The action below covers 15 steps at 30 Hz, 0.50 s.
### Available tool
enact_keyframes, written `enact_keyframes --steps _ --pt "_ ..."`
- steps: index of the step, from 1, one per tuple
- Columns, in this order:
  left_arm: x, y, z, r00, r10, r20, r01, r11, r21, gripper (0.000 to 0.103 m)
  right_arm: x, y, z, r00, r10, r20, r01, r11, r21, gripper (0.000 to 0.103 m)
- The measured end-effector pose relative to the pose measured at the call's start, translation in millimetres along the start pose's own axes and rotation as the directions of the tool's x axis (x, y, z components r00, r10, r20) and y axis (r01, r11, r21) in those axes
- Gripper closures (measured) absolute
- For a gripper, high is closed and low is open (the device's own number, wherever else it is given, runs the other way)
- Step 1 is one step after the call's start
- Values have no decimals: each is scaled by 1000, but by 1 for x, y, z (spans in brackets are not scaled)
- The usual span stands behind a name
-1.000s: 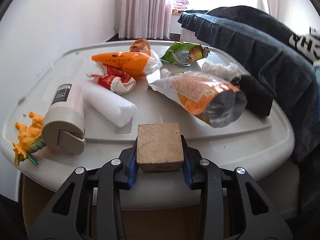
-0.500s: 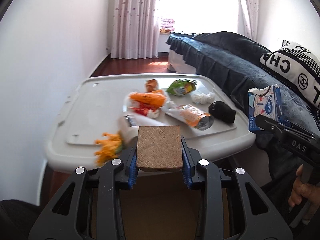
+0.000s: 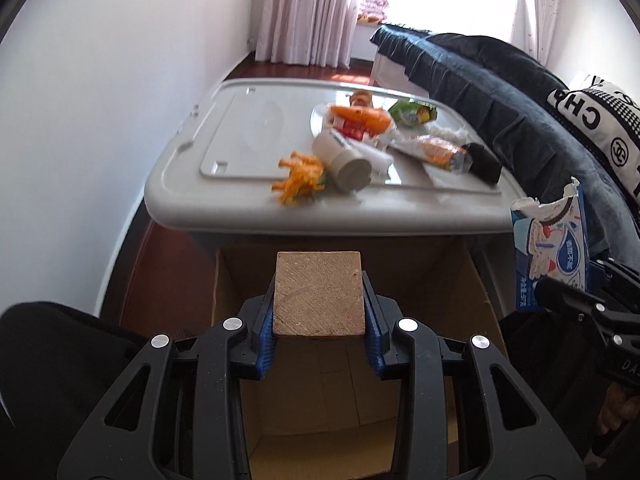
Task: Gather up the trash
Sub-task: 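Carry both items over the cardboard box and open both grippers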
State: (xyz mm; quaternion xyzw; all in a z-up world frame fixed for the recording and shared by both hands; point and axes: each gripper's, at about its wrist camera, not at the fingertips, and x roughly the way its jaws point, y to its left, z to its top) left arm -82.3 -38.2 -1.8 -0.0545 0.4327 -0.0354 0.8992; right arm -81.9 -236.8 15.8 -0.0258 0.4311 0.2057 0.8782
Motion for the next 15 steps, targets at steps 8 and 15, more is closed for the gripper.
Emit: enact_keyframes --steps 8,15 --pt "41 28 -25 988 5 -153 -19 995 -95 11 38 -13 -20 990 -93 -103 93 996 -3 10" --pt "47 33 -10 994 29 -106 -39 995 -92 11 31 -42 3 996 -87 -21 88 993 75 10"
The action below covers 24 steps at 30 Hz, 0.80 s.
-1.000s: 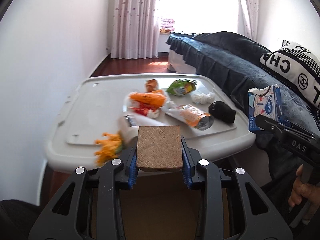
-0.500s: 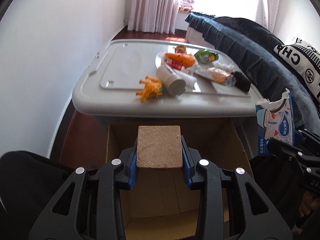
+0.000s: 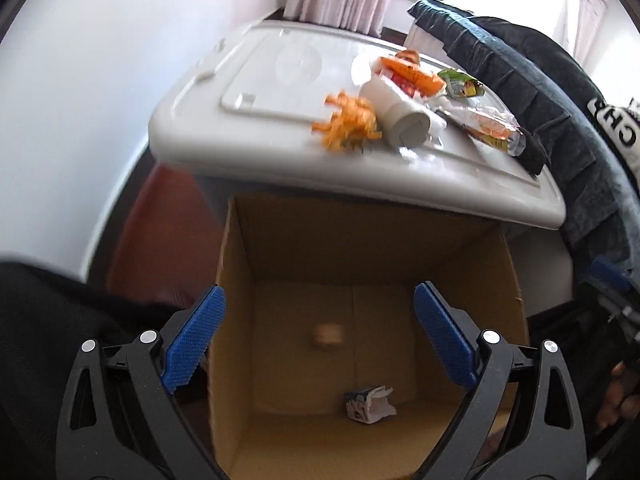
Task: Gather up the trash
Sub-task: 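Carry both items over the cardboard box and open both grippers, then grasp the orange dinosaur toy with the left gripper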
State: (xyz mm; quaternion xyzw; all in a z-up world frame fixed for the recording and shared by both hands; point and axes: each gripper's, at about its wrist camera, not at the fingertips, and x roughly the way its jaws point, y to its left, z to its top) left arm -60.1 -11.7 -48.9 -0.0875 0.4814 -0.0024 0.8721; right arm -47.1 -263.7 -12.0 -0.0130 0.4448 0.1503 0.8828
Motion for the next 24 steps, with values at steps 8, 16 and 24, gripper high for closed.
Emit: enact_keyframes --steps 8,16,24 --pt "28 -30 70 998 -9 62 -6 974 225 11 18 -18 48 993 -11 121 3 997 72 10" --pt "91 -28 99 999 4 43 -16 955 295 11 34 -33 55 992 4 124 -23 988 150 10" --pt "114 -10 113 996 -18 90 -6 967 256 11 47 -42 52 995 6 100 -27 979 204 10"
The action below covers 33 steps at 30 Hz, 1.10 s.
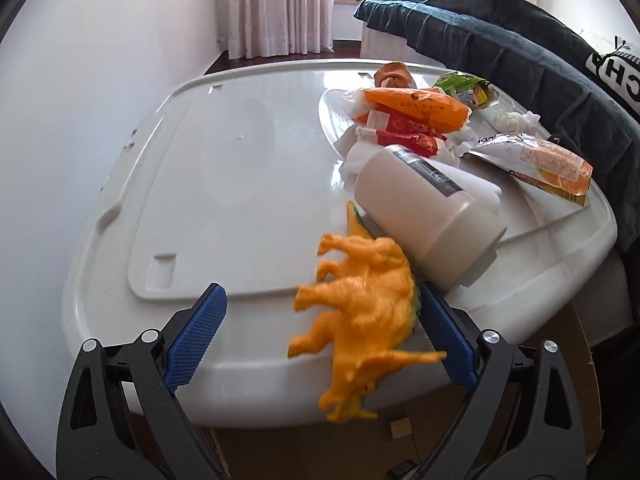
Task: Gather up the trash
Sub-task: 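Grasp the orange dinosaur toy with the left gripper, then grasp the white cup with the right gripper while the left holds the dinosaur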
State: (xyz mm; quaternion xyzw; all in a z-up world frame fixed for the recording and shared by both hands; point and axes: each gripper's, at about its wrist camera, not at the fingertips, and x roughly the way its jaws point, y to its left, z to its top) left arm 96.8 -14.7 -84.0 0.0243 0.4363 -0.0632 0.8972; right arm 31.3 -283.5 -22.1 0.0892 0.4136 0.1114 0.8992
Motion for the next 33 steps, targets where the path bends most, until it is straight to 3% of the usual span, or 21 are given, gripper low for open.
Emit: enact_keyframes --steps 4,6,8,13,17,22,26,33 --pt "9 -10 6 1000 11 28 -13 999 41 15 2 3 -2 1000 -16 -4 16 1000 -20 10" --pt "9 -19 4 998 -5 61 1 997 71 27 4 3 -3 1000 -24 -6 24 999 -25 10" --pt "4 -25 3 996 -40 84 33 996 87 54 5 2 -3 1000 -28 -11 27 999 -20 10" --pt "2 -36 1 996 -30 78 24 996 81 54 7 2 -3 999 -42 -10 42 999 -23 10" --pt "-14 -31 2 995 -64 82 63 998 13 54 8 7 -4 998 -57 -6 57 997 -60 10" --pt "-43 -23 1 996 -37 85 44 996 -76 54 15 28 2 999 -38 -8 36 986 -162 10" --pt "-69 -13 -7 996 5 87 7 991 -136 54 25 64 13 999 33 -15 -36 950 -310 10" --pt "-111 -1 -24 995 35 92 -17 982 -189 54 72 116 46 980 164 -116 -200 842 -501 10"
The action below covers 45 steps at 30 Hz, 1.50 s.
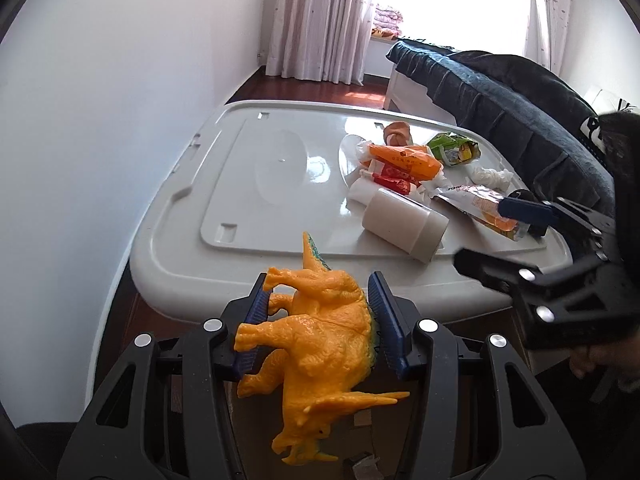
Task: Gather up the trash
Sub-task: 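Grasp the white cup with the right gripper while the left holds the dinosaur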
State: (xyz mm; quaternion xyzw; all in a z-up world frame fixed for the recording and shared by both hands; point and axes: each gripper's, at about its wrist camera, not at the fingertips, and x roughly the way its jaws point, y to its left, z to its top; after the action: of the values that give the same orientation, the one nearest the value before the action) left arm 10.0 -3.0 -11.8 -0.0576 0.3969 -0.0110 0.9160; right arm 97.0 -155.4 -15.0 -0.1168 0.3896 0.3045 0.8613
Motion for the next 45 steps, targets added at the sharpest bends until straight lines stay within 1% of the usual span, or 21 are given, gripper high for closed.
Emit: enact_keyframes --steps 3,5,7,8,9,10,11,13,17,21,25,26,29,32,35,40,45 --pt "-7 5 -6 1000 31 5 -31 999 -10 54 25 -3 17 1000 0 -22 -1 999 -42 10" --pt "-6 8 -8 999 49 2 -49 999 -21 54 40 -2 23 999 1 -50 -4 998 -58 13" --pt "-3 12 -9 999 49 -9 -50 998 -36 54 59 0 26 995 3 -102 -11 997 -80 24" --pt "-1 15 -9 999 46 -13 -46 998 -46 54 67 1 25 993 3 -122 -14 996 -86 27" --pt "0 17 -10 999 47 -15 -48 997 -53 54 79 1 25 988 11 -157 -24 996 -85 34" --pt "2 19 -11 998 54 -17 -55 997 -55 54 86 2 23 984 1 -179 -17 996 -90 37" --pt "3 20 -12 998 59 -19 -60 997 -58 54 92 3 21 981 -6 -195 -14 995 -99 40" --pt "4 22 -13 998 57 -23 -59 996 -66 54 97 6 18 979 -28 -202 3 993 -121 54" --pt "6 25 -15 998 49 -27 -51 996 -72 54 103 12 19 973 -44 -228 18 993 -115 54" --pt "6 22 -16 998 54 -24 -56 996 -72 54 109 12 25 969 -38 -244 18 996 -82 54" --pt "7 21 -17 998 59 -23 -60 996 -69 54 109 14 26 972 -47 -230 34 998 -61 54" --pt "8 21 -17 998 60 -25 -61 996 -69 54 107 14 24 974 -39 -223 28 998 -50 54" --pt "8 20 -18 998 59 -24 -61 996 -69 54 93 12 18 982 -37 -187 33 999 -24 55" --pt "8 18 -18 998 62 -21 -63 996 -60 54 67 5 10 990 -2 -143 9 999 52 54" --pt "8 15 -18 998 53 -22 -54 997 -53 54 34 3 0 995 -10 -95 19 996 90 54" --pt "-4 1 -10 999 44 3 -44 999 -24 54 -37 6 -14 997 -83 5 81 982 173 54" --pt "-31 -19 -2 999 27 40 -27 1000 4 54 -109 14 -39 982 -165 94 137 957 257 54"
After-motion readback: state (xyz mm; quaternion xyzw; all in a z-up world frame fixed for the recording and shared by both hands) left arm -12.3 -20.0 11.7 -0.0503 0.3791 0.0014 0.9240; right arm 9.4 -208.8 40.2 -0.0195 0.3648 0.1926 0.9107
